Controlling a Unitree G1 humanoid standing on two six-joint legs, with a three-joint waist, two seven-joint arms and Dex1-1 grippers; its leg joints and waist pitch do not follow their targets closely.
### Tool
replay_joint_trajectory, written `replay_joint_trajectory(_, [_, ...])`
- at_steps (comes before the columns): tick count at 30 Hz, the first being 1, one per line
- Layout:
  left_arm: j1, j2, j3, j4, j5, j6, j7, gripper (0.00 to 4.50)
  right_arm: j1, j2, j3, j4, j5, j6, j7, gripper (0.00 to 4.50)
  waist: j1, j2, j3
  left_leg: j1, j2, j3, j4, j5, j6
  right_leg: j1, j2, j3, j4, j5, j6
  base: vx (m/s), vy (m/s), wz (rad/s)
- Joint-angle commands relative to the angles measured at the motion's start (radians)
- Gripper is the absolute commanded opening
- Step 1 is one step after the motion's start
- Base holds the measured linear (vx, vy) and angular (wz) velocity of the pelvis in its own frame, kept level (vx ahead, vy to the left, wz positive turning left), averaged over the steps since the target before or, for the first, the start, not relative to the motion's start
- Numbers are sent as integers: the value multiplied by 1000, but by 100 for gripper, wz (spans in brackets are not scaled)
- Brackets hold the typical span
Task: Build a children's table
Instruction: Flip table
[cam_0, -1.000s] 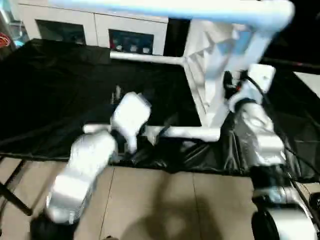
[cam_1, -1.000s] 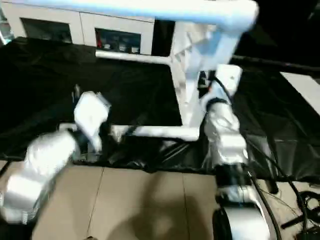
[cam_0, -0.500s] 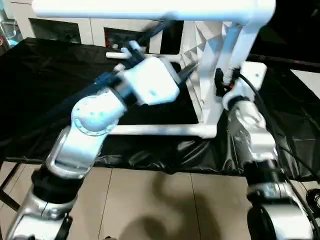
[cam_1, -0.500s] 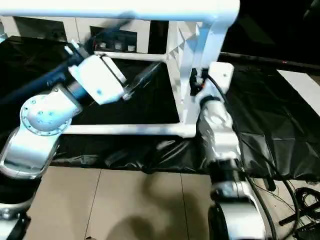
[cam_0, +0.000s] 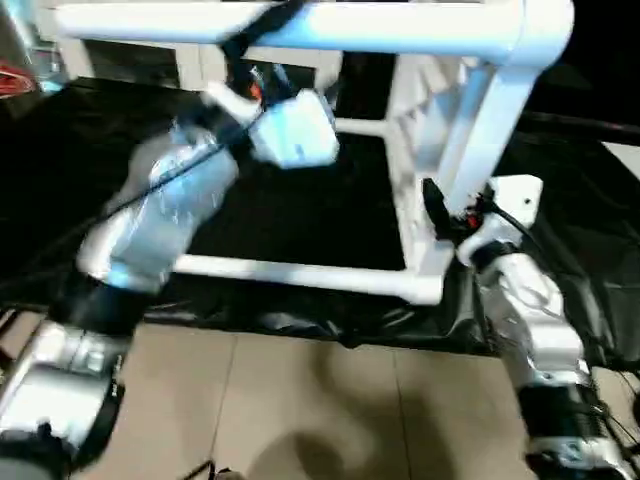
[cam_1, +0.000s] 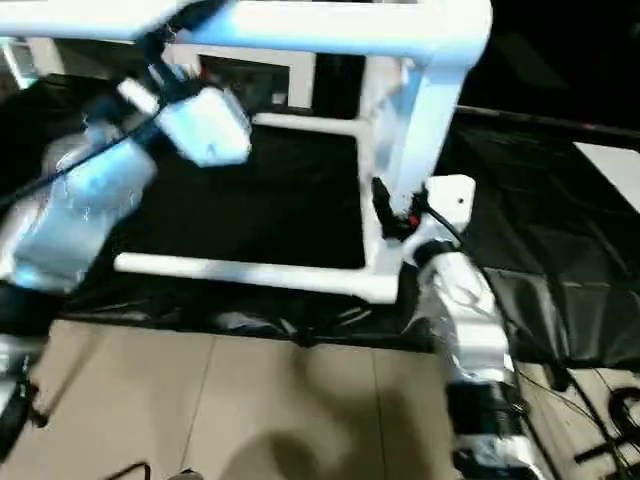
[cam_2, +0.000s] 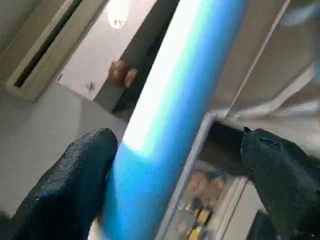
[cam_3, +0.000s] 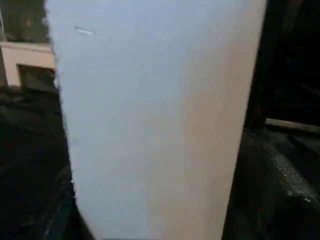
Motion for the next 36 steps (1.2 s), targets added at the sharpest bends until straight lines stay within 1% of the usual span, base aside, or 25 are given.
replay_joint_trajectory(1, [-10,-4,-16,68,18,10,9,450,12,-16,-14,-19,-17,-1,-2,332,-5,23,-60,29,-2,1,-77,-373,-72,24,-22,18,-73,-270,-113,0,0,0])
replay_joint_trajectory(2, [-16,-7,-18,78,19,13,11,450,14,-16,-10,-23,-17,-2,4,332,-7,20,-59,25,-1,-2,-80,-373,-73,27,-24,17,-71,-277,-115,0,0,0])
replay_joint_trajectory(4, [-30,-16,-22,108,30,6,17,450,24,-22,9,-39,-20,-14,29,332,-6,24,-61,27,1,-2,-78,-377,-70,24,-25,17,-72,-270,-123,0,0,0])
replay_joint_trajectory(7, [-53,-32,-32,152,41,-2,25,450,36,-38,37,-49,-31,-44,71,332,-2,25,-61,27,2,-2,-78,-365,-64,25,-25,17,-71,-236,-134,0,0,0])
replay_joint_trajectory(8, [-62,-38,-34,169,42,-6,26,450,36,-43,41,-46,-37,-52,78,332,-1,24,-62,27,1,-1,-77,-363,-62,26,-25,17,-71,-230,-137,0,0,0])
replay_joint_trajectory(10, [-77,-48,-39,203,38,-17,25,423,32,-46,43,-39,-44,-57,82,339,3,26,-61,27,1,-2,-79,-369,-62,27,-25,17,-71,-238,-138,0,0,0])
replay_joint_trajectory(13, [-91,-56,-40,230,24,-25,11,413,20,-51,45,-34,-46,-74,98,339,7,23,-61,28,1,-1,-78,-379,-61,25,-26,17,-74,-248,-138,0,0,0])
replay_joint_trajectory(14, [-93,-59,-39,234,18,-24,0,404,16,-52,48,-34,-44,-82,109,339,9,24,-60,28,1,-2,-79,-384,-61,25,-27,17,-74,-256,-137,0,0,0])
replay_joint_trajectory(15, [-93,-59,-38,235,16,-24,-3,392,16,-53,49,-34,-44,-84,112,339,10,23,-59,28,1,-2,-80,-392,-61,24,-28,17,-75,-269,-135,0,0,0])
replay_joint_trajectory(16, [-92,-60,-42,239,17,-31,-12,378,18,-52,58,-40,-41,-105,125,339,11,21,-58,27,1,-2,-80,-399,-59,24,-28,17,-77,-285,-132,0,0,0])
replay_joint_trajectory(18, [-91,-60,-45,239,22,-30,-14,376,19,-52,62,-39,-46,-110,123,339,13,24,-59,29,3,-2,-80,-398,-59,22,-29,17,-77,-286,-132,0,0,0])
replay_joint_trajectory(19, [-91,-62,-47,243,25,-31,-17,372,19,-49,66,-35,-51,-116,118,358,13,24,-58,28,3,-3,-81,-400,-59,22,-28,17,-77,-286,-131,0,0,0])
replay_joint_trajectory(20, [-88,-67,-50,243,24,-33,-20,372,13,-38,64,-15,-68,-118,81,358,13,24,-58,28,2,-3,-81,-402,-60,22,-29,17,-77,-288,-131,0,0,0])
replay_joint_trajectory(21, [-87,-70,-51,242,24,-33,-21,352,9,-32,62,-4,-80,-118,58,377,13,24,-58,27,2,-3,-82,-409,-62,22,-28,17,-78,-295,-129,0,0,0])
replay_joint_trajectory(22, [-87,-76,-53,244,21,-36,-24,352,-4,-11,56,22,-76,-120,35,377,13,29,-58,28,2,-3,-81,-412,-64,21,-28,17,-78,-298,-129,0,0,0])
replay_joint_trajectory(23, [-87,-77,-53,246,20,-38,-24,343,-8,-6,54,28,-75,-121,30,381,10,27,-57,26,0,-5,-83,-423,-65,22,-30,16,-80,-319,-126,0,0,0])
replay_joint_trajectory(26, [-87,-87,-56,248,14,-32,-36,323,-51,26,62,101,-93,-134,-8,417,6,33,-57,31,0,-8,-84,-454,-70,17,-30,15,-84,-353,-122,0,0,0])
replay_joint_trajectory(27, [-85,-94,-55,242,9,-20,-48,311,-89,41,70,154,-100,-153,-12,426,-3,31,-57,27,-2,-11,-85,-470,-73,19,-31,13,-85,-377,-125,0,0,0])
replay_joint_trajectory(28, [-84,-97,-55,240,6,-15,-53,302,-105,47,73,175,-102,-161,-11,434,-3,31,-57,27,-2,-11,-85,-470,-73,19,-31,13,-85,-377,-125,0,0,0])
replay_joint_trajectory(29, [-84,-99,-54,239,5,-11,-56,298,-117,52,75,192,-104,-169,-11,442,-10,33,-55,27,-2,-13,-85,-487,-73,16,-31,12,-87,-394,-128,0,0,0])
replay_joint_trajectory(30, [-84,-102,-55,239,4,-7,-60,297,-147,59,77,231,-109,-184,-8,447,-12,29,-54,29,-3,-14,-85,-498,-69,15,-30,11,-91,-407,-125,0,0,0])
replay_joint_trajectory(31, [-85,-104,-56,240,4,-5,-66,292,-178,62,75,275,-115,-195,2,450,-12,31,-55,29,-2,-15,-84,-503,-68,14,-33,11,-91,-415,-125,0,0,0])
replay_joint_trajectory(33, [-86,-106,-56,242,5,-3,-73,271,-223,65,71,341,-124,-212,13,450,-21,28,-55,23,-4,-18,-85,-501,-65,17,-33,7,-90,-437,-125,0,0,0])
replay_joint_trajectory(34, [-86,-106,-55,242,4,2,-80,266,-238,64,66,366,-119,-213,23,450,-22,30,-54,23,-3,-18,-86,-499,-64,18,-33,7,-91,-435,-125,0,0,0])
replay_joint_trajectory(36, [-83,-104,-51,233,0,21,-96,263,-283,54,52,451,-112,-231,49,450,-27,27,-55,26,-3,-18,-83,-511,-59,13,-34,7,-91,-433,-130,0,0,0])
